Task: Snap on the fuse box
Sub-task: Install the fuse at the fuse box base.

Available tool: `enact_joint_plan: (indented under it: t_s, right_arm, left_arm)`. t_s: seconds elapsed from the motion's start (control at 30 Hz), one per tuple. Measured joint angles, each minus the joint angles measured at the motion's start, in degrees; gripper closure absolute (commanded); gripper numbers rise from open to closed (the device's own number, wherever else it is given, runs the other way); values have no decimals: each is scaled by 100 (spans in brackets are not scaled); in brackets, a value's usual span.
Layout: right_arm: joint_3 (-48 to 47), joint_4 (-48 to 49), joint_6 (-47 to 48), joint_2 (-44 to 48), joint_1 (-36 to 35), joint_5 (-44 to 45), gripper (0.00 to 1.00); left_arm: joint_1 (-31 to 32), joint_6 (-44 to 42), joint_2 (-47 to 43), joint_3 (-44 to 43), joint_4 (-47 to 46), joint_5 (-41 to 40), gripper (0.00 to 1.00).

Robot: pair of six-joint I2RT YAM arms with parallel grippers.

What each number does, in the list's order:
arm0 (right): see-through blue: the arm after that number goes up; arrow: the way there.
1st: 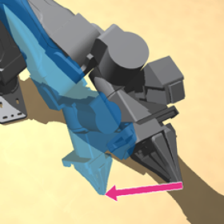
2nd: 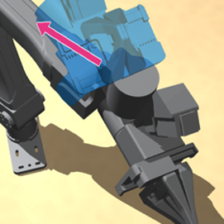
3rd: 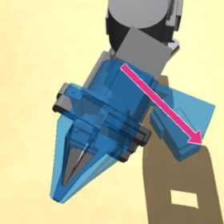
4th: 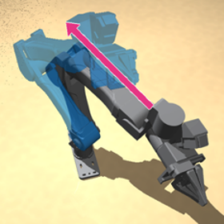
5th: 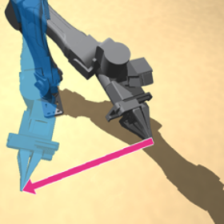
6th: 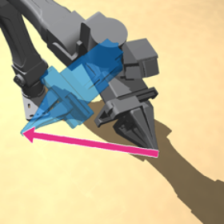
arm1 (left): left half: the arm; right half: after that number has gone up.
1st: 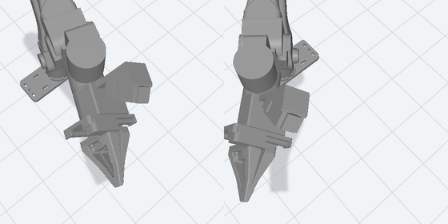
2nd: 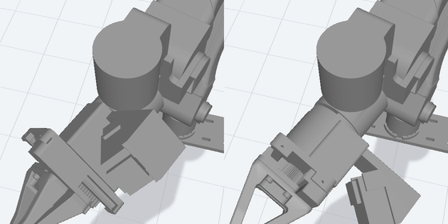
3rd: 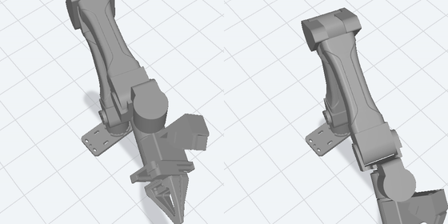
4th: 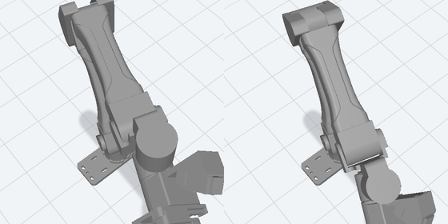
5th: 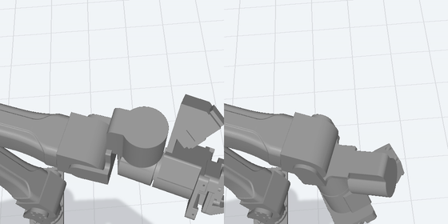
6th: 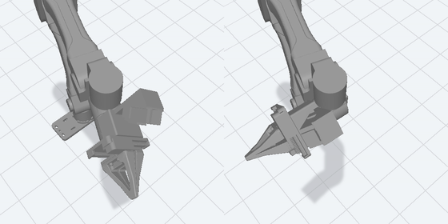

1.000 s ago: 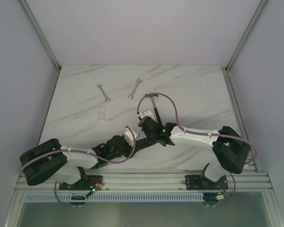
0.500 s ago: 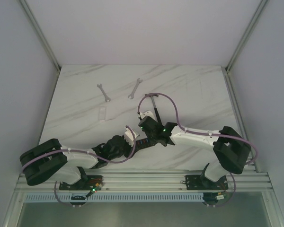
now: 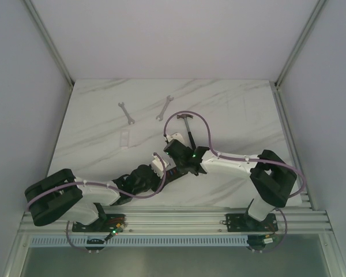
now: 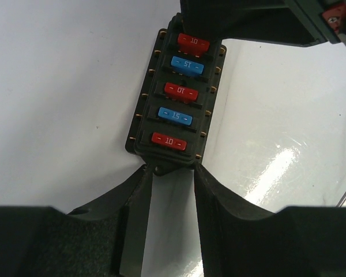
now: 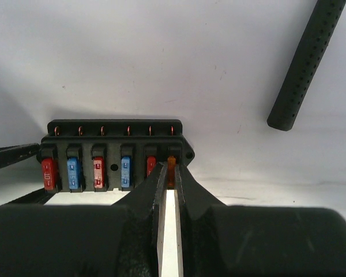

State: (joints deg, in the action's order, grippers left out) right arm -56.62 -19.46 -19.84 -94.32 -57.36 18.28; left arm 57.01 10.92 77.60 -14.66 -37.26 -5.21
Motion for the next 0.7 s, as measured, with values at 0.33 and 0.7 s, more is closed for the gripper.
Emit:
enact_joint_plan:
  t_s: [0.33,0.7]
  right_arm:
    - [-48,66,168,-76,125,-107,100]
    - [-151,-179,295,50,291,-518,71]
  left_arm:
    - [11,138,0,-2,92,-372,59]
    - [11,173,-35,-2,114,-428,49]
